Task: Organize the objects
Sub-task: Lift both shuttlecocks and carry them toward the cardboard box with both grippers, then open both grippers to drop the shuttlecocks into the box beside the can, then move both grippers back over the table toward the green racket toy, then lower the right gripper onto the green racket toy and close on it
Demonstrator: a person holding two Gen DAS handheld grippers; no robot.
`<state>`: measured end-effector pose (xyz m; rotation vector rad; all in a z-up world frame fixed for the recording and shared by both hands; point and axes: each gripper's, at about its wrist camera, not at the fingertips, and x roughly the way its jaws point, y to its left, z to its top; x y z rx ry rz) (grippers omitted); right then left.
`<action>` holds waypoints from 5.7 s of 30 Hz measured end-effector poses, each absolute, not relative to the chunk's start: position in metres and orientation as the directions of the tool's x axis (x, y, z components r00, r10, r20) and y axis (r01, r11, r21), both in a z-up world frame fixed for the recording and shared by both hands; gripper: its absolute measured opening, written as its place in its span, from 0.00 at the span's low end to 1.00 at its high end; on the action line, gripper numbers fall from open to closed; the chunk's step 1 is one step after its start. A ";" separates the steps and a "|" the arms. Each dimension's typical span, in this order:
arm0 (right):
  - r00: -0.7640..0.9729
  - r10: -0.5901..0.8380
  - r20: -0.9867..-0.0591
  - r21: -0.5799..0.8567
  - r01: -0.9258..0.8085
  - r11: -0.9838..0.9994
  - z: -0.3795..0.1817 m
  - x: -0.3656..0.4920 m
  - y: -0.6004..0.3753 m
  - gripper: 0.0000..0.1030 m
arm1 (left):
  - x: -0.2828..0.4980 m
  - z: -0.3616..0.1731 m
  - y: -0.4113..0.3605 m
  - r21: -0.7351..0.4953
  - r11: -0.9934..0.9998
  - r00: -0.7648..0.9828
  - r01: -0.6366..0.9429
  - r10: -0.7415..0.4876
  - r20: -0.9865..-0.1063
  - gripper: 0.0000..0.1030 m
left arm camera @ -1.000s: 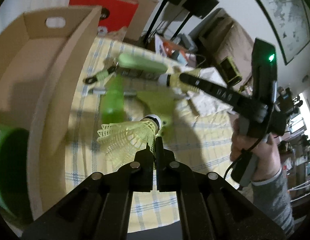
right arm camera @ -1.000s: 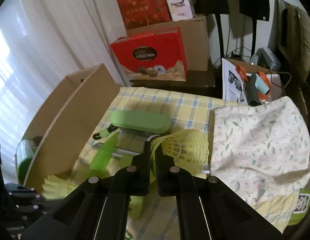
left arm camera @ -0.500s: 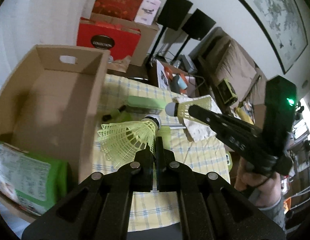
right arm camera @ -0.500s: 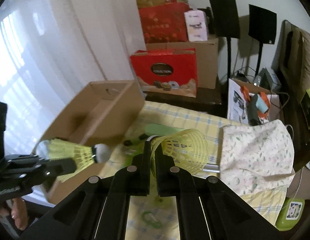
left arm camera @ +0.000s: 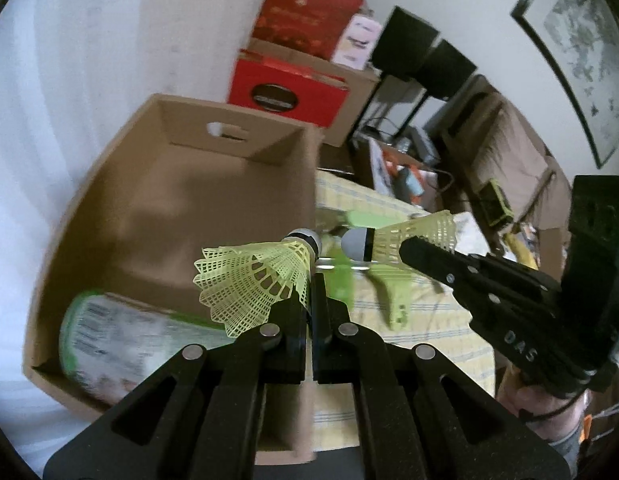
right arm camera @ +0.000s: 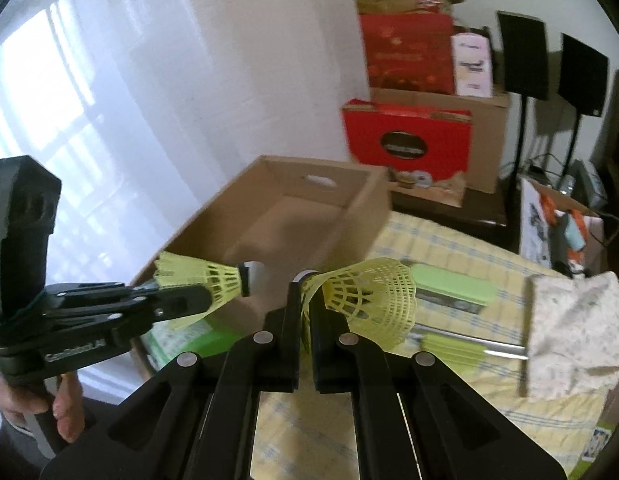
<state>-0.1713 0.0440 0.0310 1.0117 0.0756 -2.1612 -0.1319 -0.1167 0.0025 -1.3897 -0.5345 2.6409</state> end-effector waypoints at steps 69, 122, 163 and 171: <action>-0.538 -0.317 -0.781 0.112 0.380 -0.918 0.013 -0.165 0.161 0.85 | -0.128 0.005 -0.044 -0.191 -0.981 -0.561 0.029 0.142 -0.815 1.00; -0.332 -0.512 -0.792 0.457 0.235 -0.858 -0.087 -0.231 0.208 0.40 | -0.195 -0.117 0.067 -0.250 -0.965 -0.362 -0.085 0.263 -0.894 0.63; -0.367 -0.599 -0.712 0.497 0.340 -0.799 -0.005 -0.208 0.170 0.24 | -0.180 -0.029 0.068 -0.360 -0.912 -0.410 -0.198 0.411 -0.814 0.36; -0.419 -0.579 -0.699 0.461 0.355 -0.813 0.035 -0.198 0.174 0.24 | -0.179 0.010 0.064 -0.410 -0.875 -0.407 -0.257 0.483 -0.775 0.36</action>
